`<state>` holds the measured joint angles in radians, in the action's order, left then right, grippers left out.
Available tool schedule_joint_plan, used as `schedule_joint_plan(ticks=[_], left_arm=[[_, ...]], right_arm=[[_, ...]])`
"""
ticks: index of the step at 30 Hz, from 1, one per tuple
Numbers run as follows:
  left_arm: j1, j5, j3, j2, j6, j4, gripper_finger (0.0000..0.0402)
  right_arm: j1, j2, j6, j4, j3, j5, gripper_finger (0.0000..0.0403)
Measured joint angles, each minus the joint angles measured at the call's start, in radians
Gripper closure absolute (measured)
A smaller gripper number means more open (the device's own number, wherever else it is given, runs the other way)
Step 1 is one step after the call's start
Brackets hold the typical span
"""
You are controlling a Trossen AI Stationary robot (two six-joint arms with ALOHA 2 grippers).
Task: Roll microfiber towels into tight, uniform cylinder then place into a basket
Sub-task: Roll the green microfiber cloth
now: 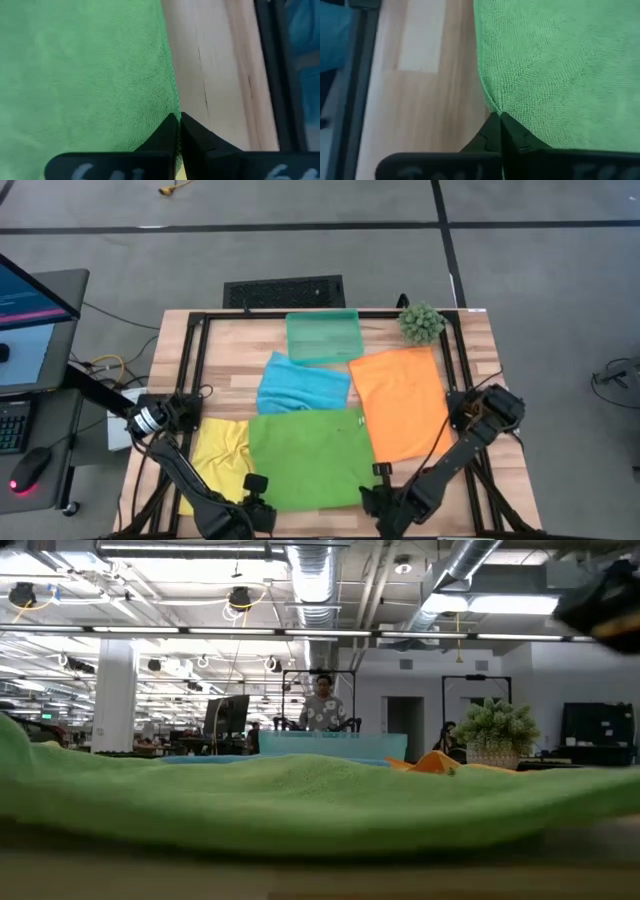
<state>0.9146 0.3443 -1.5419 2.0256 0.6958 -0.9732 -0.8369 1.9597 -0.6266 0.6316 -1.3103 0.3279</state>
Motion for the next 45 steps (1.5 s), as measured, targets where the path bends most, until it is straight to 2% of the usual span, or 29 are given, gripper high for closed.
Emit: schedule_joint_plan(ticks=[10,16,30,37,45], left_arm=[[0.024,-0.025,-0.156,-0.002,0.007,-0.101,0.0401],[0.06,0.046,-0.248,-0.004,0.077,-0.252,0.0401],[0.073,0.086,-0.253,-0.001,0.137,-0.383,0.0401],[0.074,0.087,-0.253,-0.001,0.154,-0.391,0.0401],[0.053,0.095,-0.253,-0.001,0.132,-0.466,0.0401]], right_arm=[[-0.071,-0.002,-0.061,0.203,-0.192,0.149,0.0395],[-0.089,-0.004,-0.078,0.281,-0.234,0.195,0.0399],[-0.057,-0.004,-0.082,0.331,-0.234,0.198,0.0398],[-0.039,-0.004,-0.079,0.341,-0.234,0.198,0.0399],[-0.032,-0.005,-0.105,0.473,-0.235,0.201,0.04]])
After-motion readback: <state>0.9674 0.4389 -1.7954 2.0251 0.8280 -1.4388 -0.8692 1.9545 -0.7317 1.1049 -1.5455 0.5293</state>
